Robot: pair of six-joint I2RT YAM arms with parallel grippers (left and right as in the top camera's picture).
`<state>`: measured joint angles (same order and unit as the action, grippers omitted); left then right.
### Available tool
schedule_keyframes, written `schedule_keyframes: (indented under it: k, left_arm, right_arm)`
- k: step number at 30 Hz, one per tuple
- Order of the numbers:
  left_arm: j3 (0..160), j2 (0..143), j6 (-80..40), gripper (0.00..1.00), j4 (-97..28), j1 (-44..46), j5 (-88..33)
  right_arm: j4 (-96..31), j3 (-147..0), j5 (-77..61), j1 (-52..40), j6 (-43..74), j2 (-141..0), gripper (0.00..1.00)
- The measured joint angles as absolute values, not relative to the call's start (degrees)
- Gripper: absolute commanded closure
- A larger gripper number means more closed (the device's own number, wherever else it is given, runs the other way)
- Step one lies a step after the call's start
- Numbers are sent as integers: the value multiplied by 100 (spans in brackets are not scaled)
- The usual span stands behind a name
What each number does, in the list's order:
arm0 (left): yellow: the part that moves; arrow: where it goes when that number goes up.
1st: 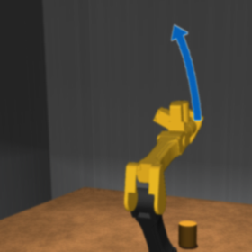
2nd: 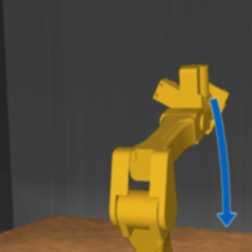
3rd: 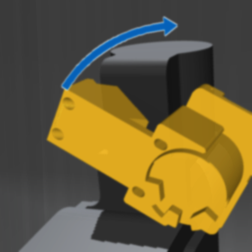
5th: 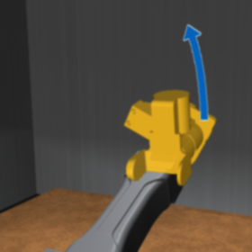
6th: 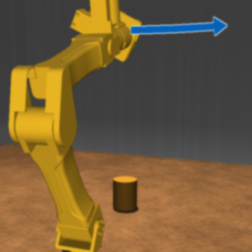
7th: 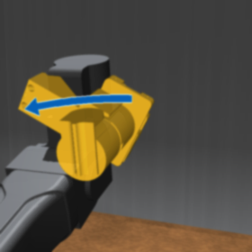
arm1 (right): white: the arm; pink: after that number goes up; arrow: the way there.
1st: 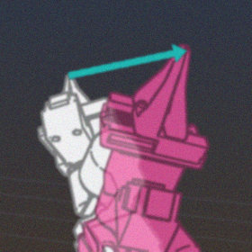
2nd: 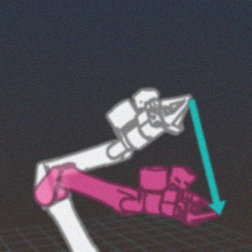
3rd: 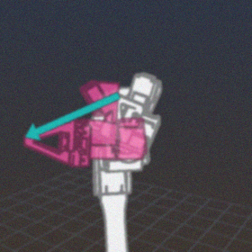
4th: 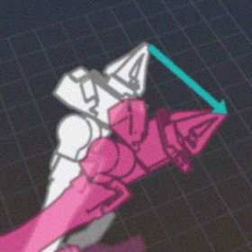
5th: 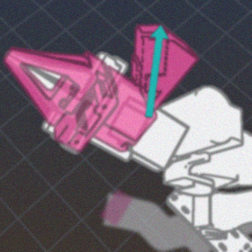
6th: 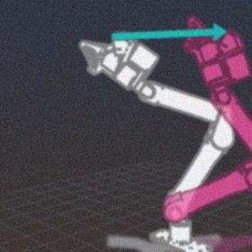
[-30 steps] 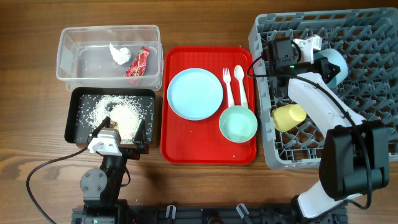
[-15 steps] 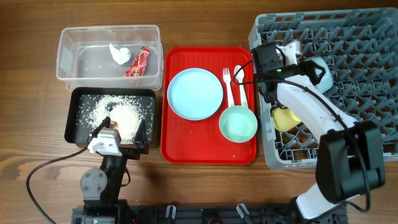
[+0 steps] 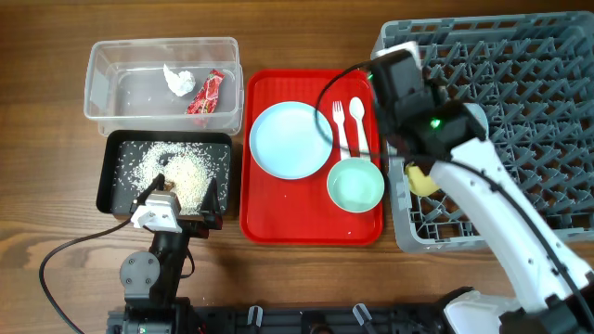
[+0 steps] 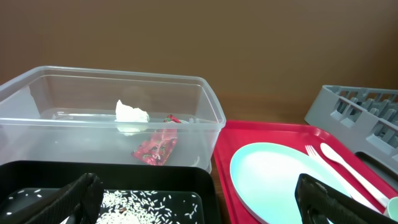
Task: Sort waste into correct bins and load items into the dishwasher rack
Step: 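Move right gripper back to the red tray and grasp the second blue bowl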
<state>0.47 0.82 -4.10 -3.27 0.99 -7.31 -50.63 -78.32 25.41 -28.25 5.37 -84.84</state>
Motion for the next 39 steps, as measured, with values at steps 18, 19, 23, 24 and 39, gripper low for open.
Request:
schedule_keyframes:
  k: [18, 19, 23, 24, 39]
  left_arm:
    - [47, 82, -410, 0, -327, 99, -731]
    - [49, 82, -410, 0, -327, 99, -731]
    - [49, 82, -410, 0, -327, 99, -731]
    - [49, 82, -410, 0, -327, 99, -731]
    - [49, 82, -410, 0, -327, 99, -731]
  right_arm:
    - [-5590, -7684, 650, -3120, 224, -9494, 38]
    - [-5610, -7684, 661, -2974, 5, -9581, 38]
    - [-5483, -7684, 646, -2504, -552, -9926, 41]
    - [-5472, -7684, 589, -2408, -725, -10012, 42]
    - [-5568, -7651, -211, -2412, -1793, -11008, 65]
